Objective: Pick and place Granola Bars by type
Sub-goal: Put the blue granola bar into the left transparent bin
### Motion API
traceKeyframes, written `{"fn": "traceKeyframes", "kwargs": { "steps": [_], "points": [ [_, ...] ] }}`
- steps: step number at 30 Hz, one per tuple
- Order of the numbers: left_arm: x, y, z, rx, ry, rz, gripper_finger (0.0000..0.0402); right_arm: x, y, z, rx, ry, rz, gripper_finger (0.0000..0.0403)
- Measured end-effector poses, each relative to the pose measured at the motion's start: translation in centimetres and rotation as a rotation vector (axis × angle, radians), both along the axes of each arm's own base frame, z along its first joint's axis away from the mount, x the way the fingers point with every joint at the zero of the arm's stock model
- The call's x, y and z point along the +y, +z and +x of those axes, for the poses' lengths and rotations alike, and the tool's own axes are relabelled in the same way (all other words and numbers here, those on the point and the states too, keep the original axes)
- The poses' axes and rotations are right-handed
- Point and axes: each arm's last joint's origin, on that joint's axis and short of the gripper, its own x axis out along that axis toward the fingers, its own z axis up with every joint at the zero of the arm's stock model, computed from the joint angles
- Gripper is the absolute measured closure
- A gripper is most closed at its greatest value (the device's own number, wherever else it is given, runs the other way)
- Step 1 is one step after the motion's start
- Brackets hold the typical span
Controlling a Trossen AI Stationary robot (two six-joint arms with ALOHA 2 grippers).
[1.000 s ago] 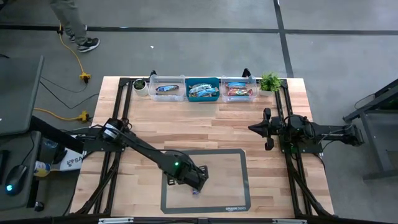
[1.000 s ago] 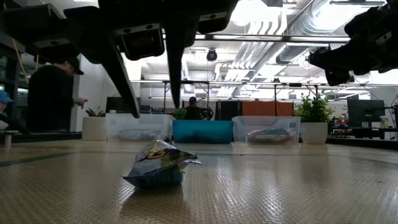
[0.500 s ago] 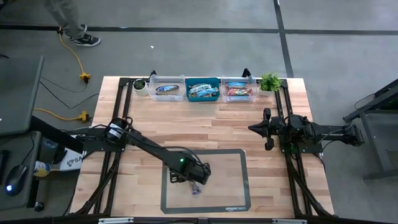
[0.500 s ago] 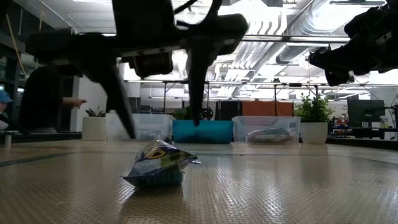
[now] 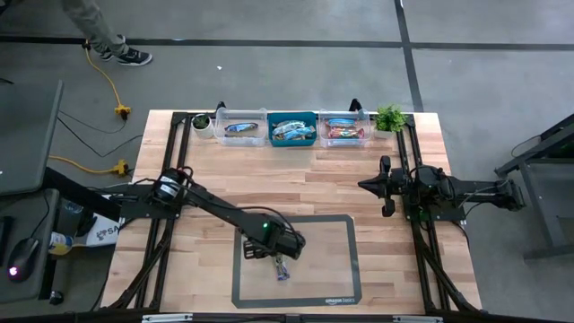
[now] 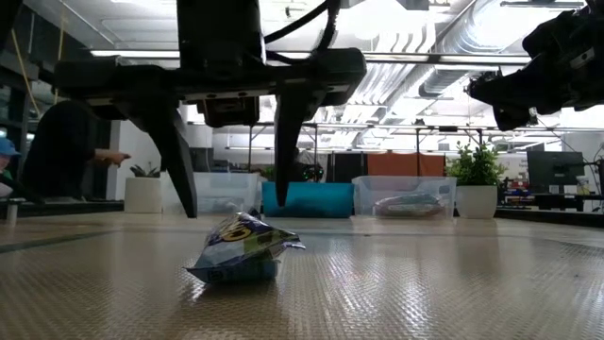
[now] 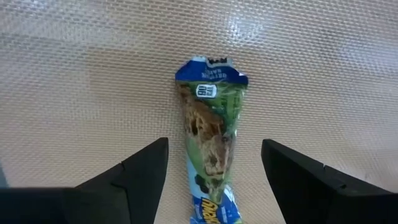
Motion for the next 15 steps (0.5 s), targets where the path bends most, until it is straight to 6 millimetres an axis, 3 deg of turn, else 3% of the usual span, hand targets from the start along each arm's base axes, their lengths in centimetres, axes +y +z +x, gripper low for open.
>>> {"fn": "traceKeyframes", "kwargs": {
  "steps": [9, 15],
  "points": [
    [0.0, 0.0, 0.0, 0.004, 0.004, 0.006, 0.0150, 0.0, 0.0, 0.0, 0.000, 0.000, 0.000, 0.0403],
    [0.0, -1.9, 1.1, -0.004, -0.008, -0.043, 0.0150, 0.0, 0.0, 0.0, 0.000, -0.001, 0.000, 0.0403]
  ]
}}
